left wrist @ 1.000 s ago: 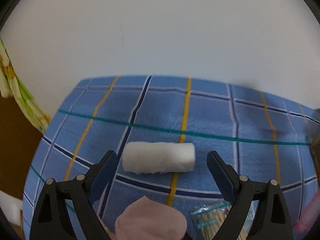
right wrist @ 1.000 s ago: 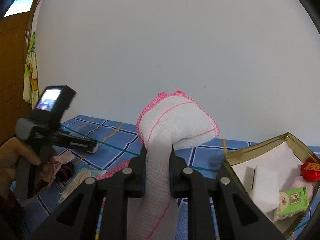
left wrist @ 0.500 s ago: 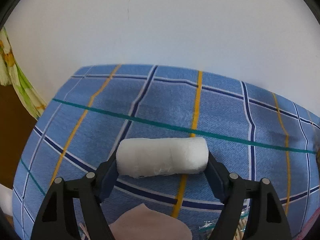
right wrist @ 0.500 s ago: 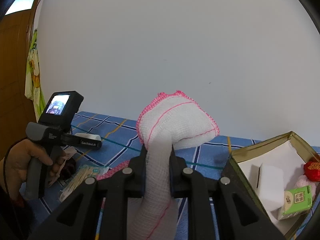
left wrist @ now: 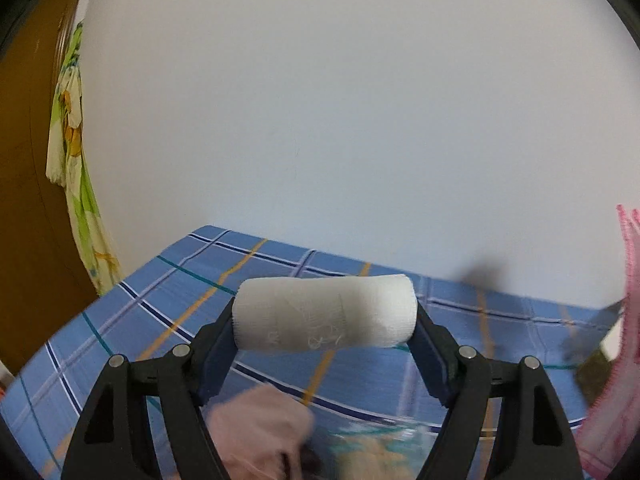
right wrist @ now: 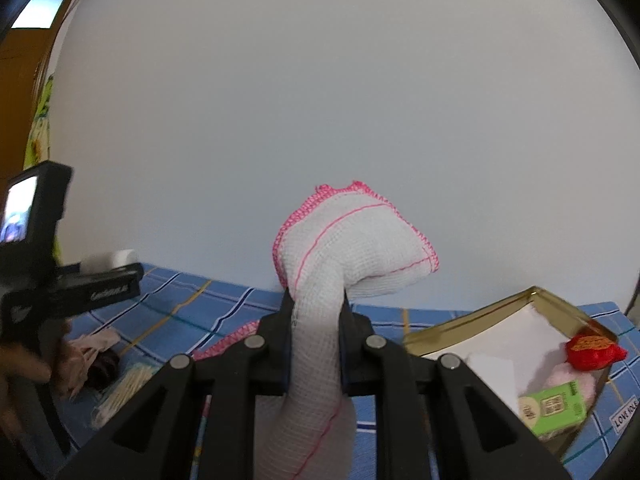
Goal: Organize soft objects
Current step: 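Grasp the white cotton roll with the left tool while the right tool holds the cloth, then carry cloth and cotton roll over the gold tin and open both tools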
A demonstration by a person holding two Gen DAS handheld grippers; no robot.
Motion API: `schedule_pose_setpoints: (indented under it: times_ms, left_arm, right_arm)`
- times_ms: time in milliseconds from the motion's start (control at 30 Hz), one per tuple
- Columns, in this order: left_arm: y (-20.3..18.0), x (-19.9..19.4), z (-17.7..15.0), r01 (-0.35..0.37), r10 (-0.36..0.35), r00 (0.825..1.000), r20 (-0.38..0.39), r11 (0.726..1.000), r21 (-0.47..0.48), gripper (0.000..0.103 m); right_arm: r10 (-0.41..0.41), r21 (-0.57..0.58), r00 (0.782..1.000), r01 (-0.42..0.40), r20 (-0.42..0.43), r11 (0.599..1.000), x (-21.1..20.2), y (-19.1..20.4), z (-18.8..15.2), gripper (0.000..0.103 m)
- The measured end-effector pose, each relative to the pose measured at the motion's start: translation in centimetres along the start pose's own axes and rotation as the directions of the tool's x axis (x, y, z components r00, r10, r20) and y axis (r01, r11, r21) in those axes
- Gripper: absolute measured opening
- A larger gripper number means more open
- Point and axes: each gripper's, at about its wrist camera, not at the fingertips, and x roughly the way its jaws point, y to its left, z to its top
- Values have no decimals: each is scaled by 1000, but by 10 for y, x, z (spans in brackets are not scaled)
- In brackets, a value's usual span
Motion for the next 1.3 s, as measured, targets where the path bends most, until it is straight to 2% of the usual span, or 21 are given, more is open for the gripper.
schedule_pose_setpoints:
  times_ms: [133,300,733,1000,1300]
  left_arm:
    - [-28,-26,-11,43,-43,997,61,999,4,80]
    - [-56,-49,-22,92,-92,991,92,996,6,80]
    - [-109,-81,-41,177,-180,978,109,984,34,80]
    - [-151,-97,-46,241,-248,963,105,968,76,80]
    - [-202,-107,-49,303,-315,945,91,945,121,80]
  right_arm:
    - [-25,12,999,24,25,1000,-11,-7,1,17]
    - [-48,10,998,47,49,999,-31,-28,1,17]
    - [-90,58,995,87,47,995,-51,-81,7,17]
    - [-161,150,987,156,19,976,-55,-148,9,17]
    - [-219,185,975,220,-22,958,-55,-207,10,17]
